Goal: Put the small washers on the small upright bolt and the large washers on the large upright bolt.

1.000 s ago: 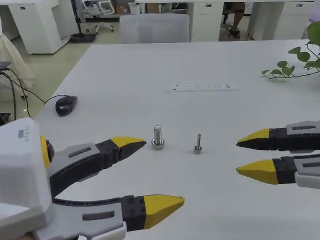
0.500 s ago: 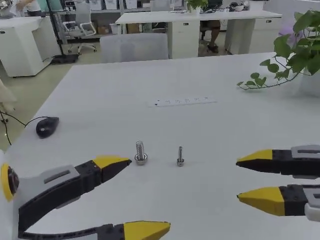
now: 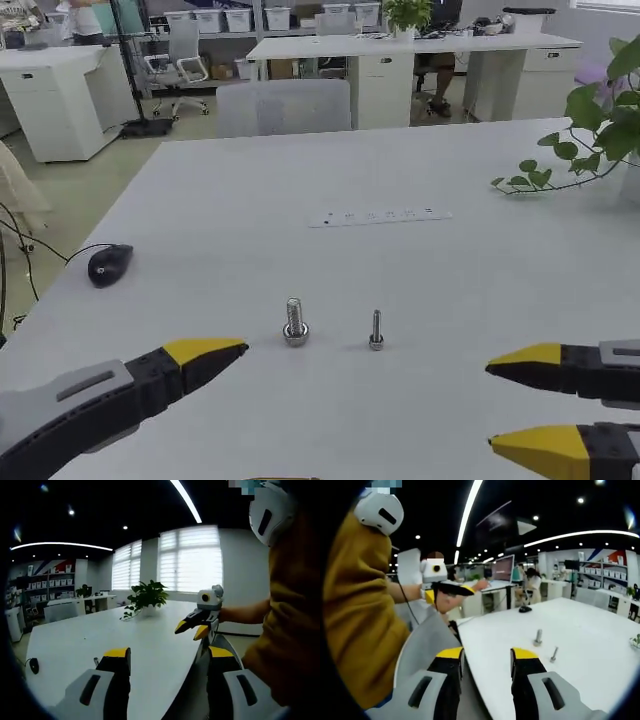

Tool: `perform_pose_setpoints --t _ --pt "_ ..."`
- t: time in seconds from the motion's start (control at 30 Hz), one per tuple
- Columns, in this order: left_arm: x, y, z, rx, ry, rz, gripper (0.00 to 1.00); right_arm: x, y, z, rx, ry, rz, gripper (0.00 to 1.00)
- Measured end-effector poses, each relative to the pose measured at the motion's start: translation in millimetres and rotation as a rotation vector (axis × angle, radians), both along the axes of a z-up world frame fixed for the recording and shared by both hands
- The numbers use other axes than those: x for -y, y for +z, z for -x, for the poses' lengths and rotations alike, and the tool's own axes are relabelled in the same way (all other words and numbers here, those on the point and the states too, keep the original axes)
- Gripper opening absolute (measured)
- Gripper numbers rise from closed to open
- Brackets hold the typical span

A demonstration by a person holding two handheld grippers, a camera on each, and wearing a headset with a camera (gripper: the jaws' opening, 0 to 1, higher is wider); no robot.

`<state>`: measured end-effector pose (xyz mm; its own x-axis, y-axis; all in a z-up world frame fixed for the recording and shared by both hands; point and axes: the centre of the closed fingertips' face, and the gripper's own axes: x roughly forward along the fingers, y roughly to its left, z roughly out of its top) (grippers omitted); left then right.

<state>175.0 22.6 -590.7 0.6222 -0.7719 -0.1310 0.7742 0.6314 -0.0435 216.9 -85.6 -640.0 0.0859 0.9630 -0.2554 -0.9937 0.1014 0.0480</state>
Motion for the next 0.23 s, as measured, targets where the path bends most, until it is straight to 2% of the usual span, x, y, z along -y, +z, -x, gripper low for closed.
perform_pose_setpoints --t 0.13,0.23 --pt "-5.4 -10.0 -2.6 -0.022 0.019 -0.014 0.60 -8.6 -7.2 -2.4 -0.015 0.023 0.015 0.38" --pt "-9.8 -15.8 -5.9 -0.038 0.038 -0.004 0.61 -10.8 -12.8 -6.6 -0.023 0.030 0.025 0.38"
